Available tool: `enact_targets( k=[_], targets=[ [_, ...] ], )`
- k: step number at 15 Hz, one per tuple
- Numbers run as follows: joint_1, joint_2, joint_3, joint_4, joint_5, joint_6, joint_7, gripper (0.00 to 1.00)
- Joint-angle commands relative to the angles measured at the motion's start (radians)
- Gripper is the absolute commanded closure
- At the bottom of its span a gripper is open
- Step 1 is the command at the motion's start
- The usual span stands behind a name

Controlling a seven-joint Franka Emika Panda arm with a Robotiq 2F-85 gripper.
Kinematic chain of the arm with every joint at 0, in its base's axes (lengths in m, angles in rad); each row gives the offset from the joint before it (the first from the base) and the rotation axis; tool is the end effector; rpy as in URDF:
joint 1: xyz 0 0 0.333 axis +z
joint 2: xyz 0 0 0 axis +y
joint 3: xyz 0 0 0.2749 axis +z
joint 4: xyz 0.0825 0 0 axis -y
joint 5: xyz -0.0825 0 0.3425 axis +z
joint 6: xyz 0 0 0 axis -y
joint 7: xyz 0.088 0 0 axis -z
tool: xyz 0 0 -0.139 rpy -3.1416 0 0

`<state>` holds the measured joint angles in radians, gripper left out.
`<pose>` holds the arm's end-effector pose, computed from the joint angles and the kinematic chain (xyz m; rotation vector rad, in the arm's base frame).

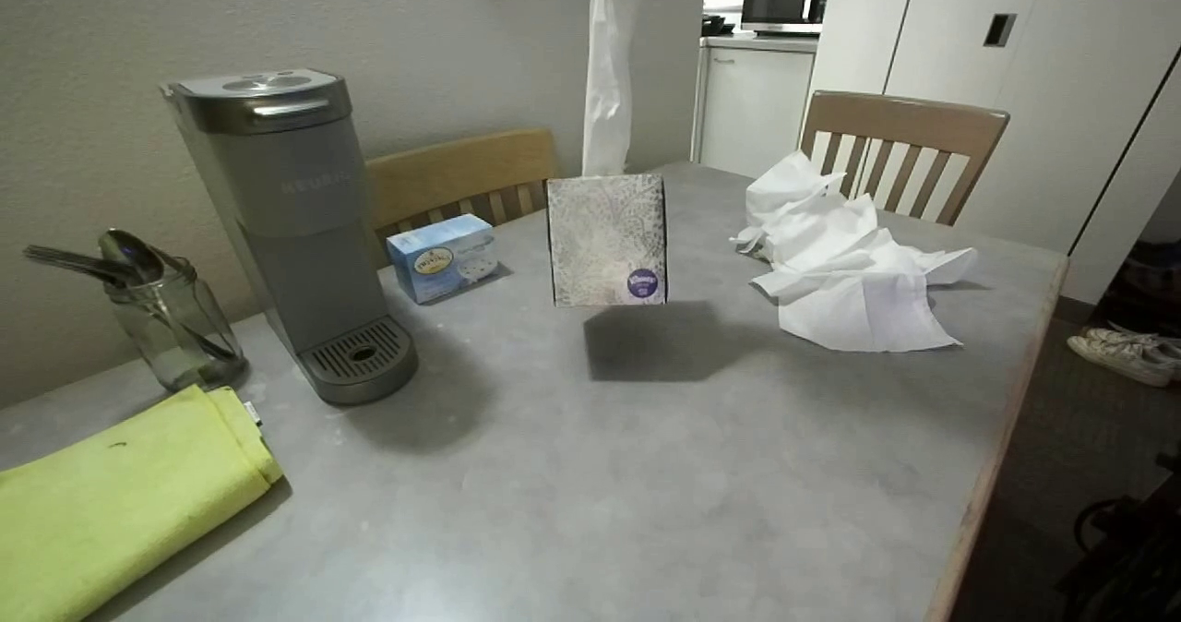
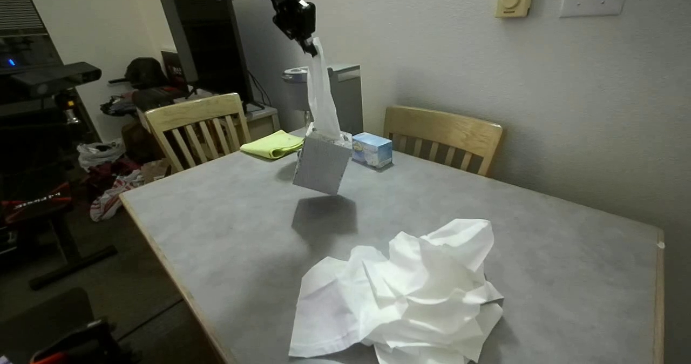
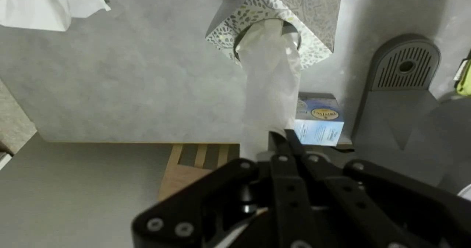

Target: Take a piece of tissue out of the tissue box and put it on the pile of tissue on the table

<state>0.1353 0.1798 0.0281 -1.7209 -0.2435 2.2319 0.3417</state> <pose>0.6042 0.0851 0.4545 2.9676 -0.0917 0.5589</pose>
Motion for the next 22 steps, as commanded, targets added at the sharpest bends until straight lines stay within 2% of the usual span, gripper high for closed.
enact_targets(
  k=[1, 14, 18, 22],
  targets=[
    [0.001, -0.032, -0.002, 0.006, -0.052, 0.029, 0.015, 1.00],
    [-0.016, -0.051, -0.012, -0.007, -0.087, 0.093, 0.007, 1.00],
    [-0.050, -0.080, -0.041, -0.041, -0.084, 0.114, -0.021, 1.00],
    [-0.120, -0.108, -0.086, -0.083, -0.047, 0.155, -0.111, 1.00]
  ],
)
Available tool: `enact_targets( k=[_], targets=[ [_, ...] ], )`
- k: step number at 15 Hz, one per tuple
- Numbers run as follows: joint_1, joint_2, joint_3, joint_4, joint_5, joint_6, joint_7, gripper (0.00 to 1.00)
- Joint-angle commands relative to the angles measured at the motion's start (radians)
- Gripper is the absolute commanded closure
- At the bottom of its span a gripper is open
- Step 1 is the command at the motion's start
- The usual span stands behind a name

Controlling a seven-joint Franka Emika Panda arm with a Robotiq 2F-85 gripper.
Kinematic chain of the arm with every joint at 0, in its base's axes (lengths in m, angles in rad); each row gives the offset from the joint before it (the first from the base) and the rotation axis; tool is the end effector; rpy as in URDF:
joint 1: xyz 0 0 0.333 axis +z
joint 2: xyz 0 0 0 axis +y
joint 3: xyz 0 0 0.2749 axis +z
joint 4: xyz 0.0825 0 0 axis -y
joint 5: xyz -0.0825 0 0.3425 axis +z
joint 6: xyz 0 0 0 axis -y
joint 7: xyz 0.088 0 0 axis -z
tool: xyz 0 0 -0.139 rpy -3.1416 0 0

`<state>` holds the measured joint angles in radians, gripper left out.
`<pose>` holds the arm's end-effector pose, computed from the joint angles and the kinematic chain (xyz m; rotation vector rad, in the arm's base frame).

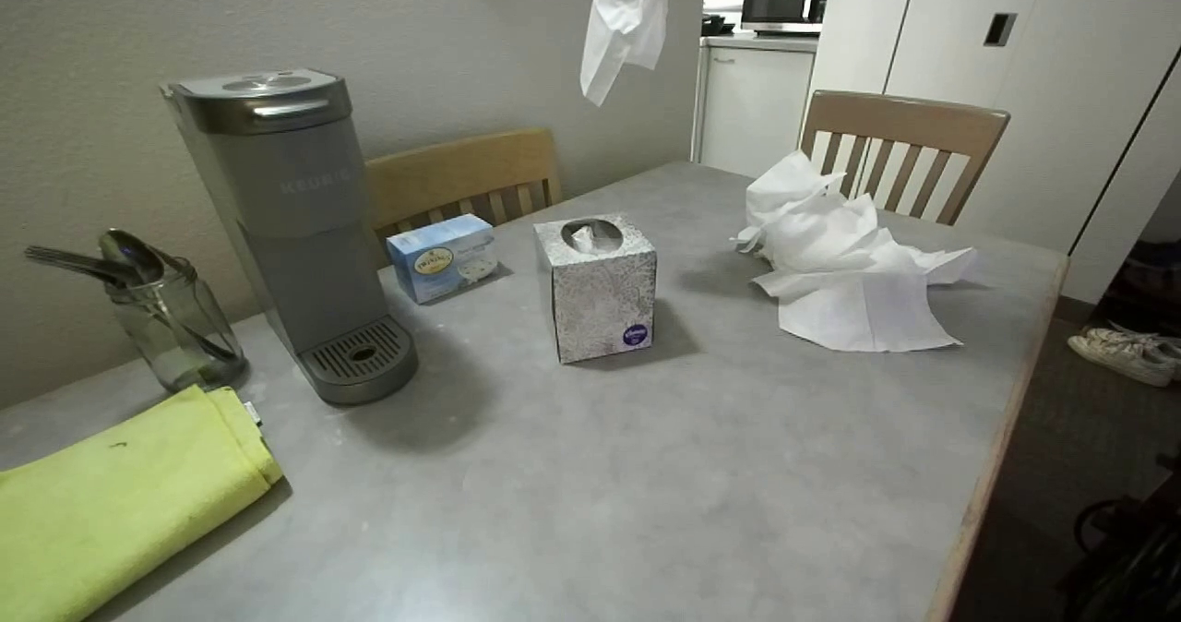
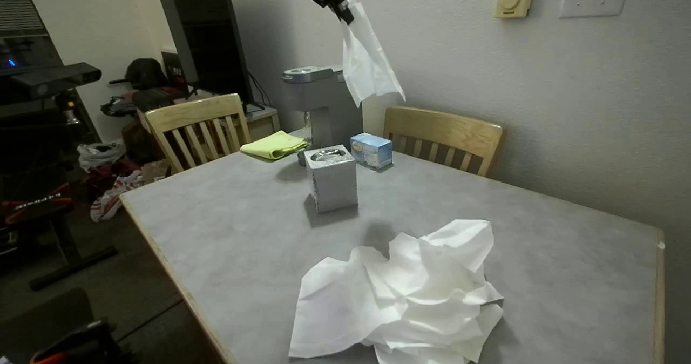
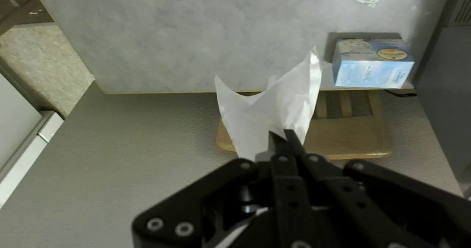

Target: Take a piece of tissue out of the tissue box and put it on the pile of tissue on the table

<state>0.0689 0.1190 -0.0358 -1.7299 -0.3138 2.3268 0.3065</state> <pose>0.6092 0.0084 0.5005 2.8468 -0.1588 0.7512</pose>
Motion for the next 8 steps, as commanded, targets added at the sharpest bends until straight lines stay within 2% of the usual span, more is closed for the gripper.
enact_targets(
  k=[1, 8],
  targets=[
    [-0.074, -0.053, -0.034, -0.085, 0.039, 0.074, -0.109, 1.00],
    [-0.201, -0.049, -0.101, -0.188, 0.263, 0.147, -0.371, 1.00]
  ],
)
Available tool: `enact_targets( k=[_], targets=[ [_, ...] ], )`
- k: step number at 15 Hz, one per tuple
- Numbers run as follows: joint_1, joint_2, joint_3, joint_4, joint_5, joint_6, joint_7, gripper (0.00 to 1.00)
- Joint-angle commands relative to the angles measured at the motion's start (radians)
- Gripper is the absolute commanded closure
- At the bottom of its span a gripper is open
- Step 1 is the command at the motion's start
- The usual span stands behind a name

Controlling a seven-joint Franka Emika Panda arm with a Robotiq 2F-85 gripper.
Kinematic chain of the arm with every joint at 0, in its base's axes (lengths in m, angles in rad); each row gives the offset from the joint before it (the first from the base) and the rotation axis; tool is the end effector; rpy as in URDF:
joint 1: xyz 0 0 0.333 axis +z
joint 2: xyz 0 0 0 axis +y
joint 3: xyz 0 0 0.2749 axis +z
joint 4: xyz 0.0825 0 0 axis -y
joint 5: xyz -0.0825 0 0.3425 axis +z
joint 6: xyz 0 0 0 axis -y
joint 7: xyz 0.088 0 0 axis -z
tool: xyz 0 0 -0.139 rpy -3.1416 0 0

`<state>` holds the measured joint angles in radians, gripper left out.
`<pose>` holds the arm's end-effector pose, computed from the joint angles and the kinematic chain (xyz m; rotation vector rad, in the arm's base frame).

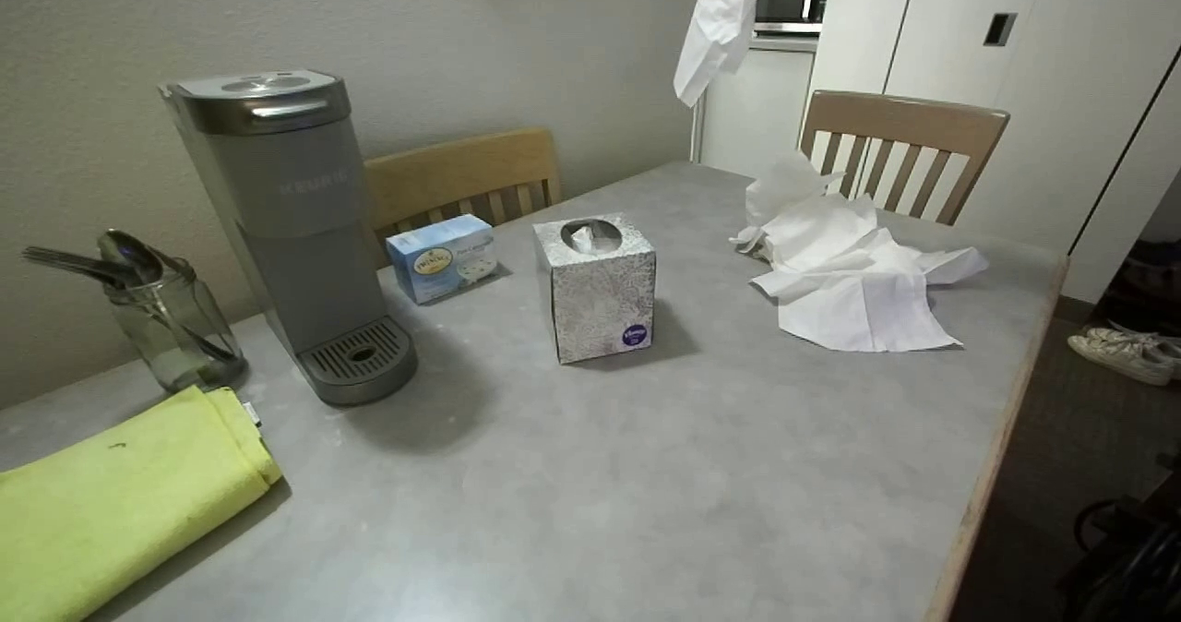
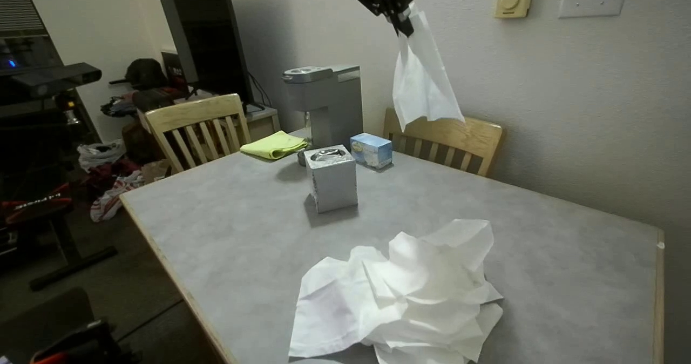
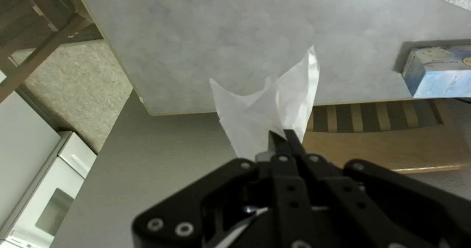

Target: Take a piece of tissue out of the tissue box and put it on the pile of tissue on the table

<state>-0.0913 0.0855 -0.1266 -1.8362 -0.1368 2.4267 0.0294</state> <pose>0.5854 -0.1311 0.4812 2.8731 -0.2359 0.7233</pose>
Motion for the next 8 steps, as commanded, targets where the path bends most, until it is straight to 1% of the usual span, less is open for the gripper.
enact_targets(
  k=[1, 4, 8],
  targets=[
    [-0.055, -0.009, -0.017, -0.104, 0.118, 0.056, -0.124, 1.00],
    [-0.091, 0.016, -0.034, -0.170, 0.207, 0.082, -0.202, 1.00],
    [-0.132, 0.078, -0.035, -0.248, 0.334, 0.131, -0.288, 1.00]
  ],
)
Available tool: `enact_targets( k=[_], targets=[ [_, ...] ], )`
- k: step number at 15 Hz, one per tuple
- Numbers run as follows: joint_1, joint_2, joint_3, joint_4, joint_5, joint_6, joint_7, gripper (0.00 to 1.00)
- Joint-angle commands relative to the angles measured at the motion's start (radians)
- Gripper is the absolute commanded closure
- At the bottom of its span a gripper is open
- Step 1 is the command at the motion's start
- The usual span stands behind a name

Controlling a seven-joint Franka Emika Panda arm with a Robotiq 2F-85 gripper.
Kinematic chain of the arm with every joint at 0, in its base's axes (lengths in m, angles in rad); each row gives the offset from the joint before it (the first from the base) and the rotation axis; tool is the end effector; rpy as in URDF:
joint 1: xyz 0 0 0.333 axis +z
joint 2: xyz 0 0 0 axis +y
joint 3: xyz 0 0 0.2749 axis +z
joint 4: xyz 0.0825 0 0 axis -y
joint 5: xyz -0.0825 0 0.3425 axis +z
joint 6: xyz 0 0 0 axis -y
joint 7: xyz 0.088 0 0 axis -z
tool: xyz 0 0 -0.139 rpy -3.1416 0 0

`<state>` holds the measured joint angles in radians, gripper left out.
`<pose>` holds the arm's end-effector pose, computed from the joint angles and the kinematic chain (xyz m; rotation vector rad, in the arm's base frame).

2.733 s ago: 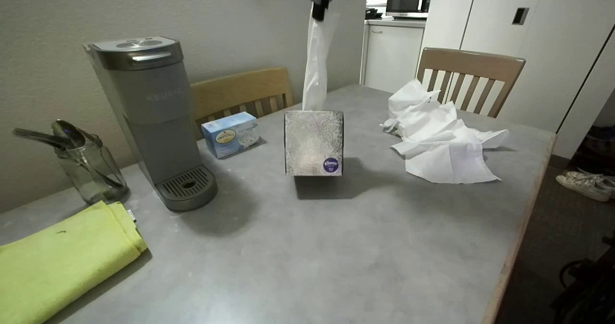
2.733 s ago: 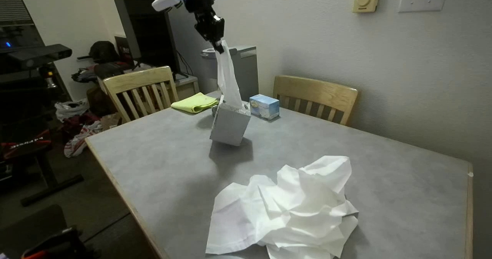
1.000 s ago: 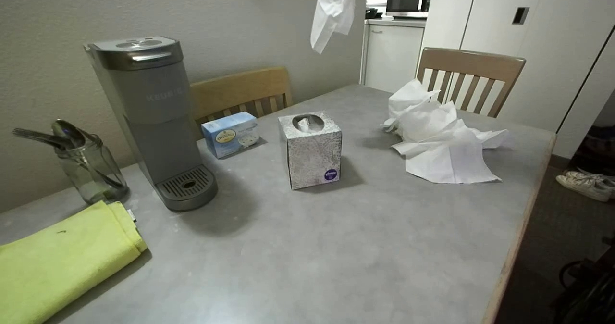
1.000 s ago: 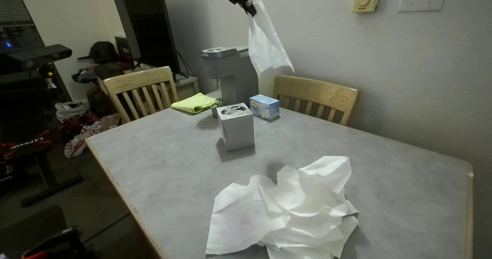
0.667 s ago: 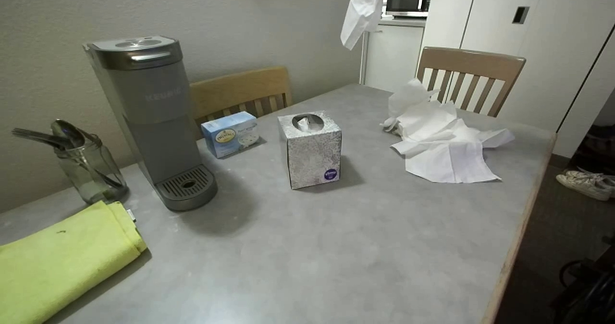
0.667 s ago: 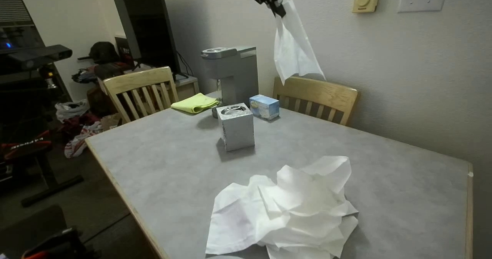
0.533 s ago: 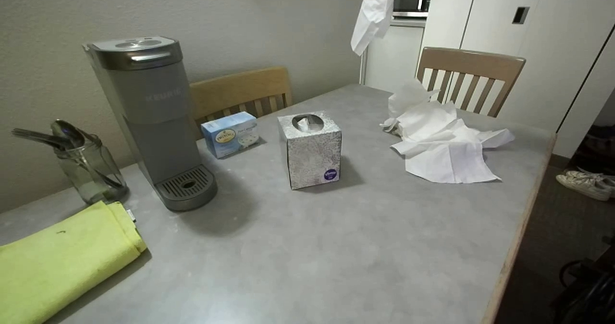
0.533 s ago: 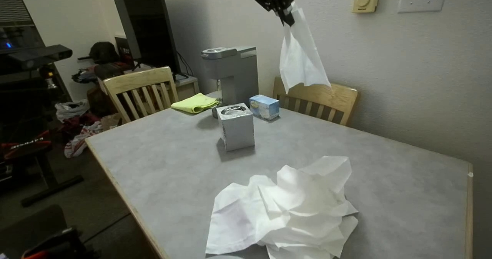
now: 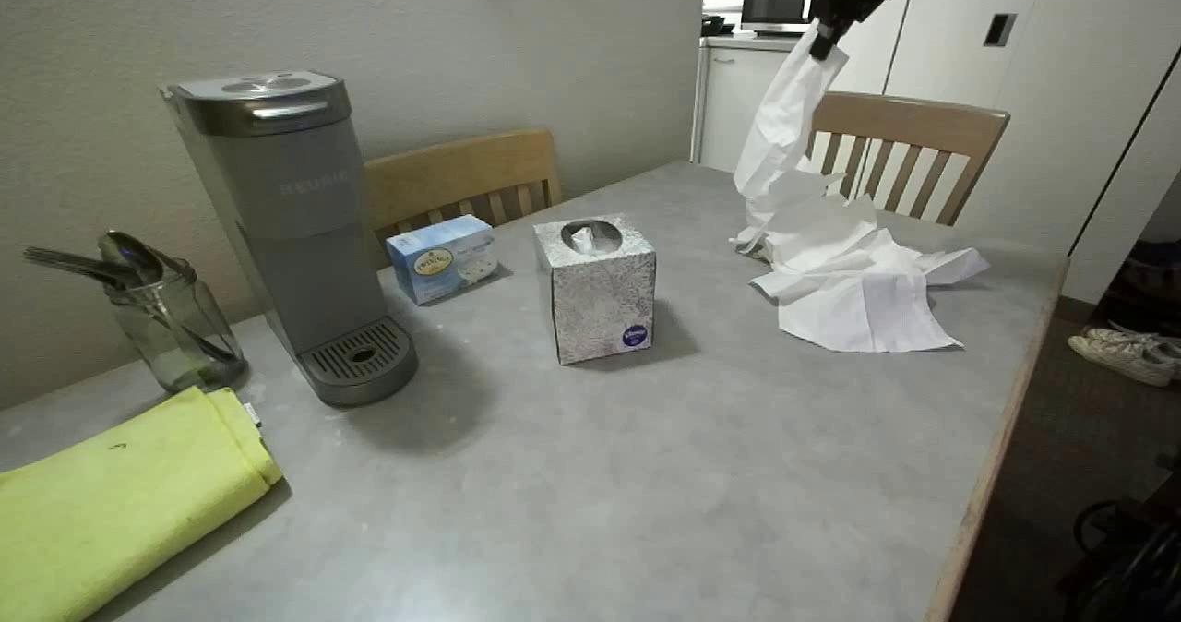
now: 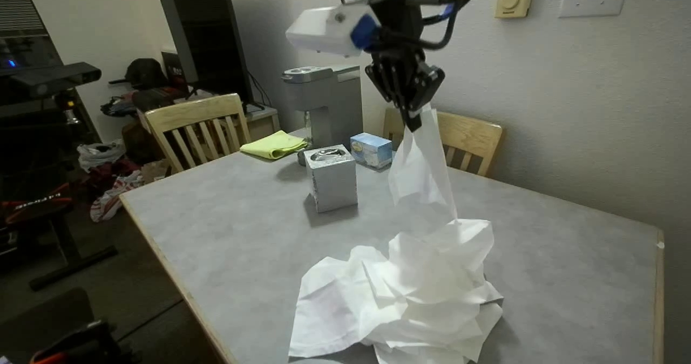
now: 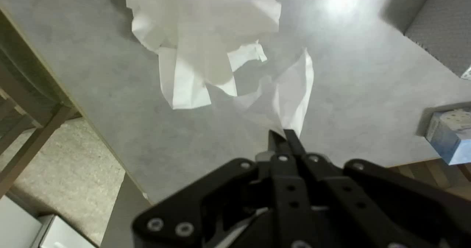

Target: Take a piece of tissue out of the tissue box and put it on the pile of tissue on the table

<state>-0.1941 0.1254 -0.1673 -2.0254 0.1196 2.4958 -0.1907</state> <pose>0.5416 -0.2012 0.3767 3.0402 -0.3800 0.5453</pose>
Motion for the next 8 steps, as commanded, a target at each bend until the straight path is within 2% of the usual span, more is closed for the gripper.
enact_targets(
  k=[1, 5, 8],
  targets=[
    [-0.038, 0.058, 0.008, -0.071, 0.103, 0.076, -0.085, 1.00],
    [-0.071, 0.156, 0.021, -0.101, 0.144, 0.108, -0.122, 1.00],
    [-0.091, 0.227, 0.031, -0.100, 0.133, 0.112, -0.122, 1.00]
  ],
)
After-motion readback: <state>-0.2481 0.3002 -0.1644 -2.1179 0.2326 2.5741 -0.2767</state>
